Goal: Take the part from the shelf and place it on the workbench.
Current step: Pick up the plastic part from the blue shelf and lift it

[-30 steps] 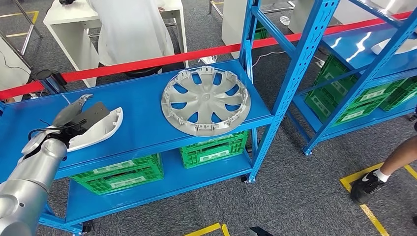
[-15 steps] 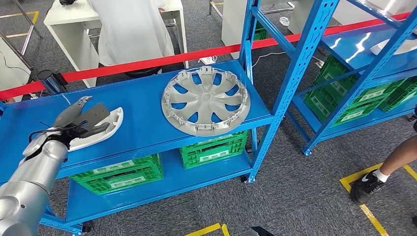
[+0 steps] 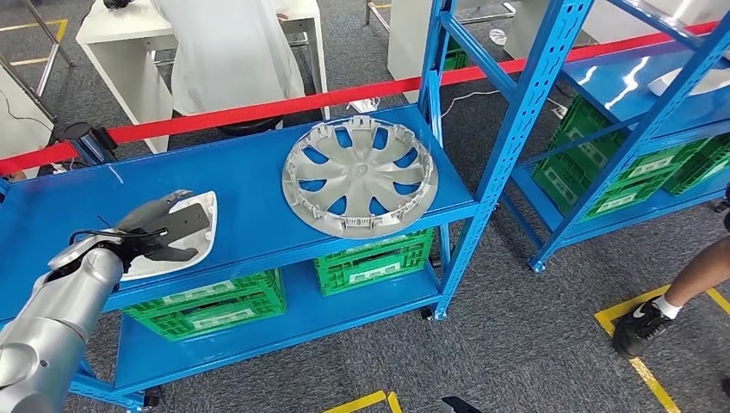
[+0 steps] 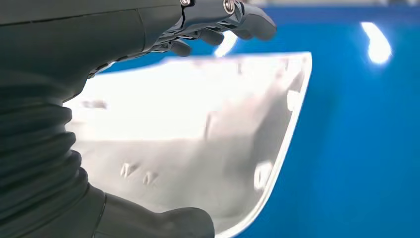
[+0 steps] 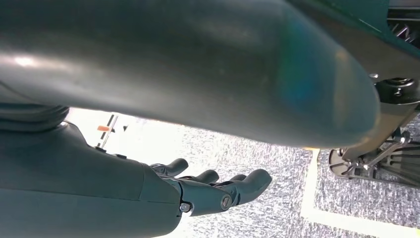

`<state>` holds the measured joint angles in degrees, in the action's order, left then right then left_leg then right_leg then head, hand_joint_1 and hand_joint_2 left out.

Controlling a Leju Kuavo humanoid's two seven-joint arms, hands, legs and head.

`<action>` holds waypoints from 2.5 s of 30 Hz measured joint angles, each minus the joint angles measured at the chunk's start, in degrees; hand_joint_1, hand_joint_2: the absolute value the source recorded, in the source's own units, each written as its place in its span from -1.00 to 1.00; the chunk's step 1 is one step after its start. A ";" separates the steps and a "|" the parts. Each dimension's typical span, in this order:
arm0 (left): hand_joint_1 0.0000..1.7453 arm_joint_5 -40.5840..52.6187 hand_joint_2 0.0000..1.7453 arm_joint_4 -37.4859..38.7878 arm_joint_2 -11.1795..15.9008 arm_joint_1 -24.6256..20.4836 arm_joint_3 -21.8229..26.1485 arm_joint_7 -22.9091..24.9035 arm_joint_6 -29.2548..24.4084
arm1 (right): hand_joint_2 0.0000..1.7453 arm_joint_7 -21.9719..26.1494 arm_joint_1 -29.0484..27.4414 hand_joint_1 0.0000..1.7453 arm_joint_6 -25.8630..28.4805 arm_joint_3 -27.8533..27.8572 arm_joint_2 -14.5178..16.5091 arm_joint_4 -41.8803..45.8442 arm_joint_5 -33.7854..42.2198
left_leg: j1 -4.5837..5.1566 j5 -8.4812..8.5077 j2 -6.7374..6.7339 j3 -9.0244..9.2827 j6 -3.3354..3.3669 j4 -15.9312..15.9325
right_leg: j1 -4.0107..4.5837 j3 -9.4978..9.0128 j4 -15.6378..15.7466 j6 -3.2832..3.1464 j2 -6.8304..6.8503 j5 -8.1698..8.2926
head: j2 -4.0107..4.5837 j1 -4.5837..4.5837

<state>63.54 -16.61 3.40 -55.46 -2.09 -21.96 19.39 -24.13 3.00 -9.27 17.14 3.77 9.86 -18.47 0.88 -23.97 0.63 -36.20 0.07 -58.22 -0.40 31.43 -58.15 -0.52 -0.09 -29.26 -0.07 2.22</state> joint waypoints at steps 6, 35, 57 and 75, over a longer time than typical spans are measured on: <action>-1.00 -1.54 1.00 0.08 1.43 -0.04 -1.32 -2.89 4.27 | -1.00 0.00 -0.05 -1.00 -0.06 0.00 -0.03 0.01 -0.36 | 0.00 0.00 0.00 0.02 0.00 0.00 | 0.00 -0.01 0.00 0.00 0.00 0.00 | 0.00 -0.01; -1.00 -3.57 1.00 -0.07 1.66 0.04 -3.92 2.92 -3.58 | -1.00 0.00 -0.03 -1.00 0.14 1.42 -0.01 0.00 -0.07 | 0.00 0.00 -0.01 0.02 0.00 0.00 | 0.00 0.00 0.00 0.00 -0.01 0.00 | 0.00 0.00; -1.00 -4.58 1.00 0.05 0.74 1.69 -4.80 12.45 -16.42 | -1.00 0.00 -0.01 -1.00 0.07 2.36 -0.01 0.00 -1.13 | 0.00 0.00 0.01 0.01 -0.01 0.01 | 0.00 0.00 0.00 0.01 0.00 -0.02 | 0.01 0.00; -1.00 -3.33 1.00 1.79 1.03 2.35 -4.86 24.49 -14.46 | -1.00 0.00 0.03 -1.00 -0.92 2.36 -0.01 -0.01 -3.74 | 0.00 -0.01 0.02 0.00 -0.01 0.01 | 0.00 0.00 0.00 0.04 0.00 -0.04 | -0.01 0.01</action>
<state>60.21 -14.81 4.43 -53.10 -6.95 2.53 4.93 -24.13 3.03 -10.19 19.50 3.76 9.86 -22.21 0.88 -23.98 0.65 -36.20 0.06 -58.20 -0.39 31.42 -58.15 -0.48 -0.09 -29.30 -0.08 2.23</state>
